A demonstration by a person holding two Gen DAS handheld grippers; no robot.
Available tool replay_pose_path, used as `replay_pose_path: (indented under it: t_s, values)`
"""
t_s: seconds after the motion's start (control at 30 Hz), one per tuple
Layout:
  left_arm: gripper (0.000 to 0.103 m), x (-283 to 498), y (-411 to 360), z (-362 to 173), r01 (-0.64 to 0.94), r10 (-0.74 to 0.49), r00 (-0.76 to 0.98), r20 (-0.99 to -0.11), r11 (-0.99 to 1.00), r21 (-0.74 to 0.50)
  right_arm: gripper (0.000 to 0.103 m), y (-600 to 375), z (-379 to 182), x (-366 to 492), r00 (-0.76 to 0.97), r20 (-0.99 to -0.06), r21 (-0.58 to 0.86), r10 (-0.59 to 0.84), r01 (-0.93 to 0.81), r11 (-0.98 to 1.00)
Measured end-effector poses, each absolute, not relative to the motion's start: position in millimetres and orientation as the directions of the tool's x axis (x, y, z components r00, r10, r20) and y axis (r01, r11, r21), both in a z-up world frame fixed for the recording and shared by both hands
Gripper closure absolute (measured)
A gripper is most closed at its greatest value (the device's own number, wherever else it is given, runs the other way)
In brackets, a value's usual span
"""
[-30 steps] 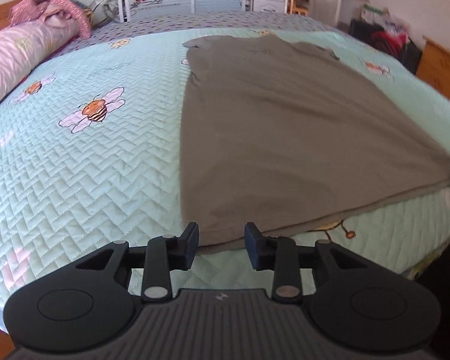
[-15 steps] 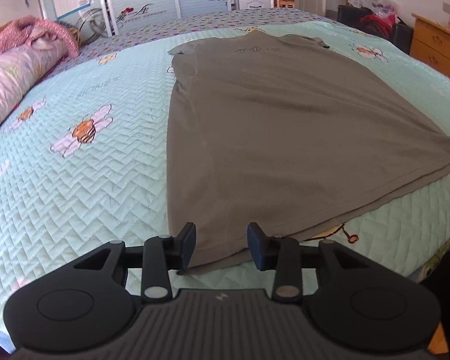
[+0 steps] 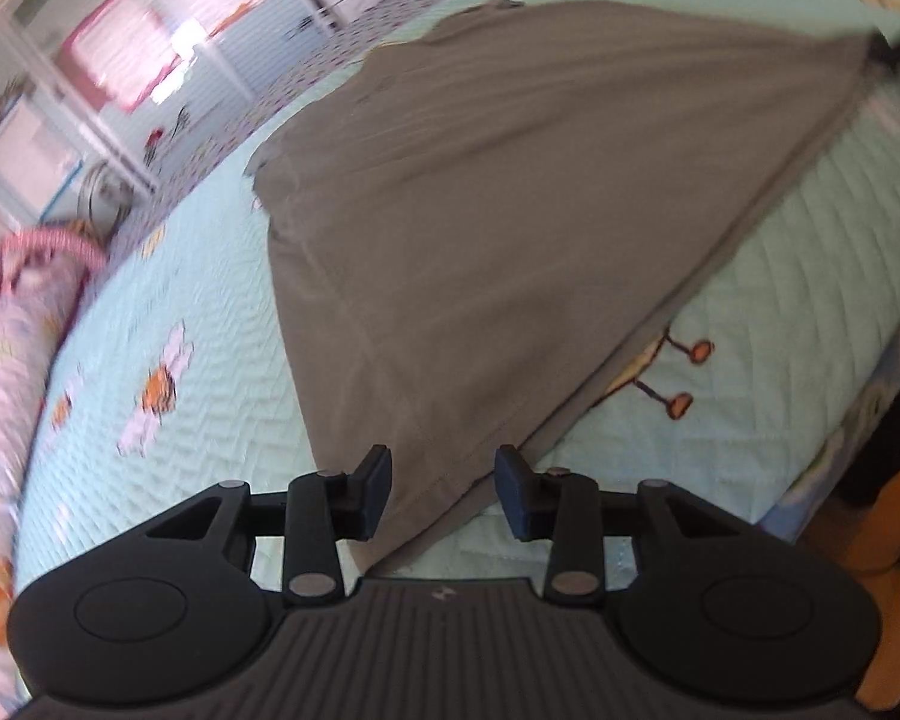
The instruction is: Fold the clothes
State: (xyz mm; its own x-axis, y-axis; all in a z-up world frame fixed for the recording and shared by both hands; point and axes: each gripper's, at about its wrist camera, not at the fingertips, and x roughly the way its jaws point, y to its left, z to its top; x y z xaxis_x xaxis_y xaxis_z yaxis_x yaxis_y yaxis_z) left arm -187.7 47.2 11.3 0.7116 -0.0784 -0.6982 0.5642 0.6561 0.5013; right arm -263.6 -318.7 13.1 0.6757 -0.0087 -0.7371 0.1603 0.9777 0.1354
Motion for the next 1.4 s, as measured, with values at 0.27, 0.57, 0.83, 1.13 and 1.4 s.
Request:
replay_pose_path:
  t_s: [0.27,0.57,0.83,1.13,1.4]
  values:
    - [0.060,-186.0,42.8,9.4,0.614,-0.066,0.729,-0.681,0.504,0.608,0.089,-321.3,17.6,-261.7,0.688,-0.725,0.148,-0.007,0.167,0.975]
    - [0.063,-195.4,38.4,0.4,0.600,-0.084,0.767,-0.637,0.445,0.664,0.089,-328.2,16.1,-261.2,0.681,-0.732,0.185,0.004,0.193,0.964]
    - [0.063,-194.8,42.4,2.8,0.615,-0.085,0.754,-0.651,0.438,0.656,0.089,-330.5,15.1,-262.0,0.676,-0.737,0.204,0.012,0.205,0.957]
    - [0.062,-200.6,40.9,-3.3,0.630,-0.054,0.754,-0.655,0.341,0.697,0.087,-334.2,12.6,-261.5,0.671,-0.741,0.223,0.021,0.217,0.950]
    - [0.062,-202.4,41.3,0.9,0.607,-0.054,0.775,-0.629,0.335,0.720,0.087,-336.1,14.7,-260.3,0.672,-0.740,0.233,0.023,0.224,0.946]
